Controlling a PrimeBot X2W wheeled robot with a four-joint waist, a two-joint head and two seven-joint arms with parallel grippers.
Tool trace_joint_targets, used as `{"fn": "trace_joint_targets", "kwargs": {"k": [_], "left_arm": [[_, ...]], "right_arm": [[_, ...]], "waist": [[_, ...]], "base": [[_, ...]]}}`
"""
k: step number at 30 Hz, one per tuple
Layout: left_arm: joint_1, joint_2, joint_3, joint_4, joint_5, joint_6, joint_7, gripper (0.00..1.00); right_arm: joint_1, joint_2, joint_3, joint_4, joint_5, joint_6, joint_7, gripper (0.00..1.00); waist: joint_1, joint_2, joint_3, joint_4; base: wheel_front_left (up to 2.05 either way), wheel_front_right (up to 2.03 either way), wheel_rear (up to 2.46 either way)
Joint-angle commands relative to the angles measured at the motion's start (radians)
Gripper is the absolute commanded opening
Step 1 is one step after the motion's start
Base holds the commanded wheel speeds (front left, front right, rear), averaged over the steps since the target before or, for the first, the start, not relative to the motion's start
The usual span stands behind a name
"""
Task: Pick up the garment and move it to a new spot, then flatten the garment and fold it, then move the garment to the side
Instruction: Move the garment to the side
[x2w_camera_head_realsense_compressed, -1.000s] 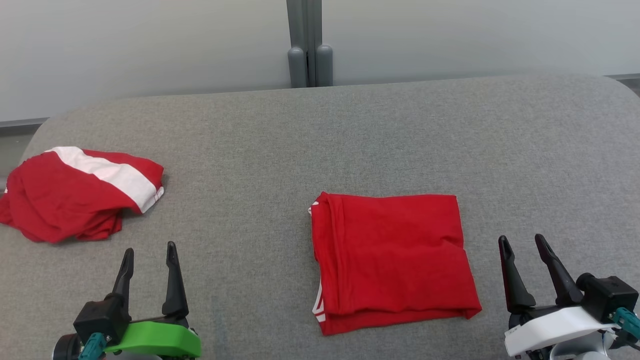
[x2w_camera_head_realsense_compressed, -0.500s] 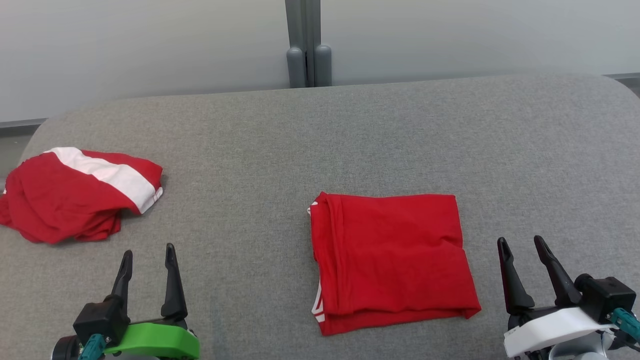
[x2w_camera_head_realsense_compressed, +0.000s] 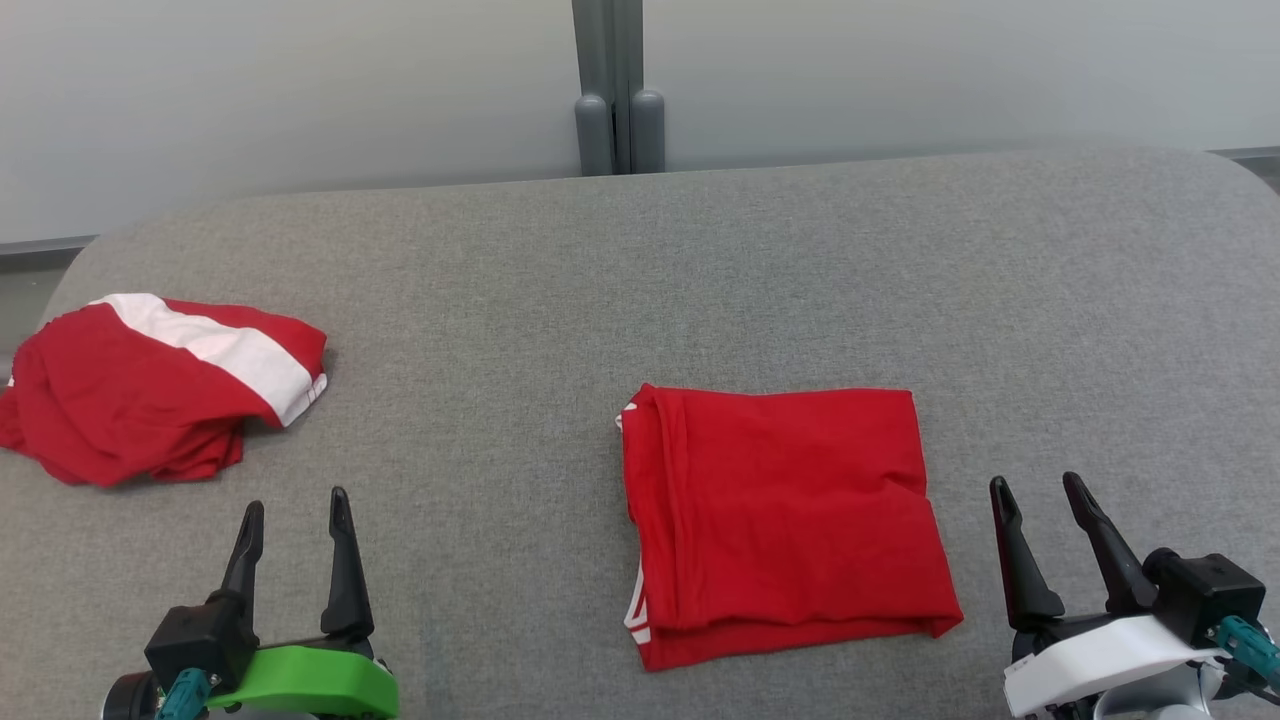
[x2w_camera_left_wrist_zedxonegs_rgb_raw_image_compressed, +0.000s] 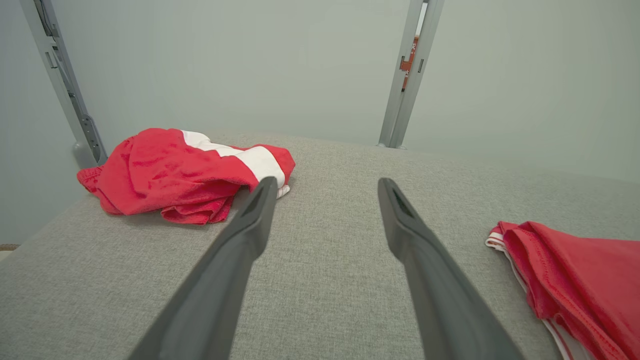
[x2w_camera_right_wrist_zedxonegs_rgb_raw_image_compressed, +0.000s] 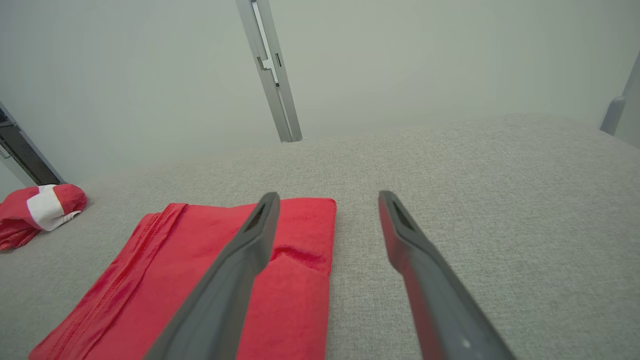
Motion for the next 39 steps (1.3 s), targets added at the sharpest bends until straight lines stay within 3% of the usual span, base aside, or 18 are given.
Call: {"fn": "trace_joint_targets", "kwargs": {"k": [1,14,25,37,38,39], "left_arm": [[0.013,0.002,0.003,-0.002,0.007,0.004,0.0,1.0],[-0.003,0.002,-0.014,-0.005,-0.001,0.008,0.0,1.0],[-0.032,0.002,-0.047,-0.007,-0.008,0.017,0.0,1.0],[-0.057,0.002,-0.066,-0.003,-0.007,0.027,0.0,1.0],[-0.057,0.002,-0.066,-0.002,-0.007,0.028,0.0,1.0],[-0.057,0.002,-0.066,-0.002,-0.007,0.028,0.0,1.0]], "right_arm": [[-0.004,-0.003,0.002,0.003,-0.008,-0.001,-0.003,1.0],[-0.108,-0.034,0.069,0.04,-0.015,-0.001,-0.003,1.0],[-0.286,-0.064,0.154,0.33,0.007,-0.001,0.029,1.0],[-0.367,-0.021,0.234,0.632,0.08,-0.001,0.026,1.0],[-0.367,-0.014,0.244,0.643,0.092,-0.001,0.024,0.98],[-0.369,-0.009,0.257,0.654,0.106,0.0,0.025,0.29]], "waist": [[0.0,0.0,0.001,0.0],[0.0,0.0,0.021,0.006],[0.0,0.0,0.068,0.036],[0.0,0.0,0.11,0.059],[0.0,0.0,0.11,0.058],[0.0,0.0,0.111,0.058]], "base": [[0.0,0.0,0.0],[0.0,0.0,0.0],[0.0,0.0,0.0],[0.0,0.0,0.0],[0.0,0.0,0.0],[0.0,0.0,0.0]]}}
